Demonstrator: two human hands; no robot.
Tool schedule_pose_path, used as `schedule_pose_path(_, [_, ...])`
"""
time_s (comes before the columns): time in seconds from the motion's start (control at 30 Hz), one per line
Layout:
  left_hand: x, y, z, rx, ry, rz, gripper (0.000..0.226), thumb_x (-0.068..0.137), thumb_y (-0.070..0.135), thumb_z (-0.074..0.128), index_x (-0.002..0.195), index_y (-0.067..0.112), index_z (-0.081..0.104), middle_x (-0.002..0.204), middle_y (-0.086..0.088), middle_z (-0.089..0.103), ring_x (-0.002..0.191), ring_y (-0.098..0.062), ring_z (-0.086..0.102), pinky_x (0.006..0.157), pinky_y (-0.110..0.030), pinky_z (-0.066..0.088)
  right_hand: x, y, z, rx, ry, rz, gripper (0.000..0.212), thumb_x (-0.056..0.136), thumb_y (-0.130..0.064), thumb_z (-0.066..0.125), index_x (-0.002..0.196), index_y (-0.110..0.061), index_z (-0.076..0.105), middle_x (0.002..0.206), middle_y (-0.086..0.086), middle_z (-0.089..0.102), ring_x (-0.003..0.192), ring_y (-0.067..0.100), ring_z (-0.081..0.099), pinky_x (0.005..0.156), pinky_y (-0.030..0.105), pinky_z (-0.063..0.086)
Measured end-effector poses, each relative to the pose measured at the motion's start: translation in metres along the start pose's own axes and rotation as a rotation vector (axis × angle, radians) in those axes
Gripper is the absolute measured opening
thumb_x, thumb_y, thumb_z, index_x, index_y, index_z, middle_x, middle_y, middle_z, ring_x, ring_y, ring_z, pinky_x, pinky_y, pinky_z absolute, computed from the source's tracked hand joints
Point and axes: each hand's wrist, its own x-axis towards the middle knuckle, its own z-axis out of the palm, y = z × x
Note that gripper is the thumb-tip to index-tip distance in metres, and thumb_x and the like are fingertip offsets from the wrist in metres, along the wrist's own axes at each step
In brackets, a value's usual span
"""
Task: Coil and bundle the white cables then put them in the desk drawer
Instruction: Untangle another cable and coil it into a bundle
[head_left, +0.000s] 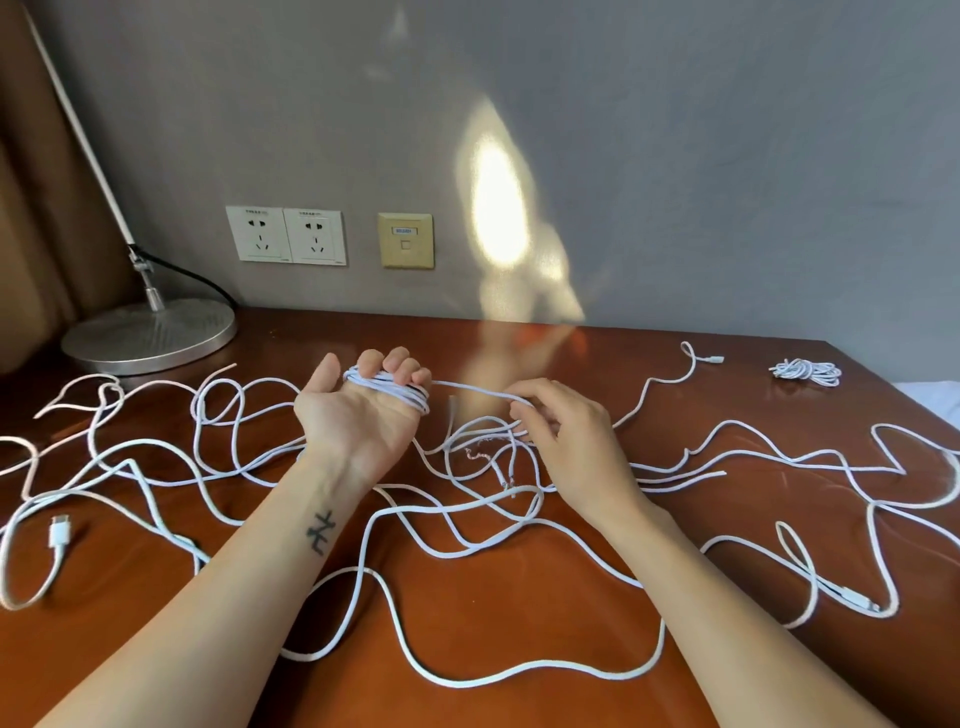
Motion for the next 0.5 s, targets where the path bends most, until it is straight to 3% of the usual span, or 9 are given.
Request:
schedule_pose_path(0.2, [0.000, 0.003, 0.005, 0.153, 0.026, 0.021, 0.040, 0.103, 0.027, 0.041, 0.065, 0.013, 0.041, 0.080, -0.008, 0.047, 0.068, -0.021, 0.047, 0.084, -0.032, 0.042, 0.001, -0.007, -0.001, 0.109, 0.076, 0.071, 0.020, 0.102, -0.014, 0.063, 0.119, -0.018, 0.073, 0.099, -0.012, 0.064, 0.084, 0.009, 0.065, 0.074, 0.012, 0.048])
schedule_pose_path(0.27, [0.001, 0.000, 0.006, 0.284, 0.050, 0.072, 0.039, 0.107, 0.027, 0.040, 0.072, 0.012, 0.047, 0.082, -0.008, 0.051, 0.072, -0.021, 0.053, 0.090, -0.034, 0.047, 0.001, -0.010, -0.001, 0.180, 0.081, 0.113, 0.021, 0.101, -0.011, 0.064, 0.119, -0.017, 0.073, 0.099, -0.012, 0.063, 0.080, 0.007, 0.064, 0.073, 0.011, 0.046])
schedule_pose_path(0.37, [0.003, -0.012, 0.009, 0.600, 0.130, 0.254, 0.034, 0.112, 0.025, 0.037, 0.093, 0.007, 0.058, 0.089, -0.009, 0.061, 0.076, -0.020, 0.067, 0.090, -0.035, 0.057, 0.001, -0.015, -0.003, 0.298, 0.043, 0.187, 0.027, 0.100, -0.006, 0.064, 0.119, -0.023, 0.073, 0.103, -0.007, 0.066, 0.077, 0.007, 0.064, 0.075, 0.016, 0.050])
schedule_pose_path(0.5, [0.006, -0.013, 0.007, 0.698, 0.185, 0.358, 0.031, 0.113, 0.022, 0.037, 0.133, 0.003, 0.051, 0.123, -0.016, 0.066, 0.100, -0.022, 0.076, 0.094, -0.034, 0.059, 0.003, -0.020, -0.010, 0.429, -0.103, 0.268, 0.040, 0.095, -0.004, 0.069, 0.117, -0.037, 0.071, 0.113, -0.011, 0.072, 0.079, 0.006, 0.067, 0.080, 0.023, 0.055])
